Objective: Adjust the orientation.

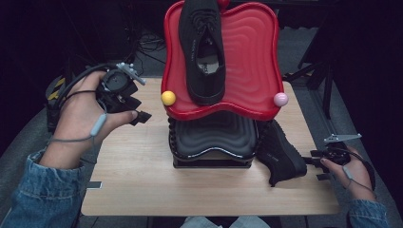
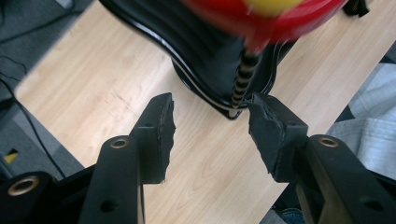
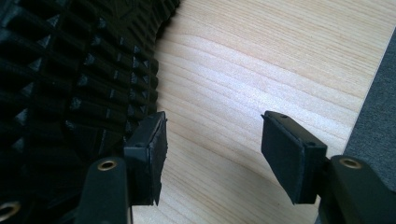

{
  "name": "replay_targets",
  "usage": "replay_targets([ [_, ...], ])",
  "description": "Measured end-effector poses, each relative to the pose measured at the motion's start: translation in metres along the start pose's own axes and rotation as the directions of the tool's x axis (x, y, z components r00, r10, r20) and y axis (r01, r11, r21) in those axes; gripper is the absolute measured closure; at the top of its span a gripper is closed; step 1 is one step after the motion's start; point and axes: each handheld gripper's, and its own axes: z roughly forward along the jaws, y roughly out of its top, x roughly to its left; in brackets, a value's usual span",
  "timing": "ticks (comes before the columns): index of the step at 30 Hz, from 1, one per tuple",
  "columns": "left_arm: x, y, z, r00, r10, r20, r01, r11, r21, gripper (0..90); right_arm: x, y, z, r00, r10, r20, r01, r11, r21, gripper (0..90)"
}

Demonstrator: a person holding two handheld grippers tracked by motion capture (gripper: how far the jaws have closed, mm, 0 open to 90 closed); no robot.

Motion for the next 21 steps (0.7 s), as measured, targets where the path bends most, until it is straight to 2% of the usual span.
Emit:
replay_targets([
  [4,0.003,-0.010,0.014,0.9999,-0.013,0.003,0.013,0.9999,0.004,52.3,0.000,0.000,0.000,1.0000,-0.001,0.001,0.001,1.000,0.000,41.7],
  [5,0.004,-0.018,0.024,0.9996,-0.024,0.014,0.024,0.9997,0.000,51.7,-0.001,0.000,0.000,1.0000,-0.001,0.003,0.001,1.000,-0.001,41.7],
  [6,0.004,-0.018,0.024,0.9996,-0.024,0.014,0.024,0.9997,0.000,51.6,-0.001,0.000,0.000,1.0000,-0.001,0.003,0.001,1.000,-0.001,41.7],
  [15,0.010,-0.045,0.062,0.9955,-0.075,0.058,0.075,0.9972,0.006,51.6,-0.001,-0.001,0.001,1.0000,-0.001,0.002,0.001,1.000,0.006,41.8],
  [21,0.008,-0.057,0.076,0.9958,-0.075,0.052,0.075,0.9972,0.000,51.0,0.000,0.000,0.001,1.0000,0.000,0.002,0.000,1.000,0.010,41.8],
])
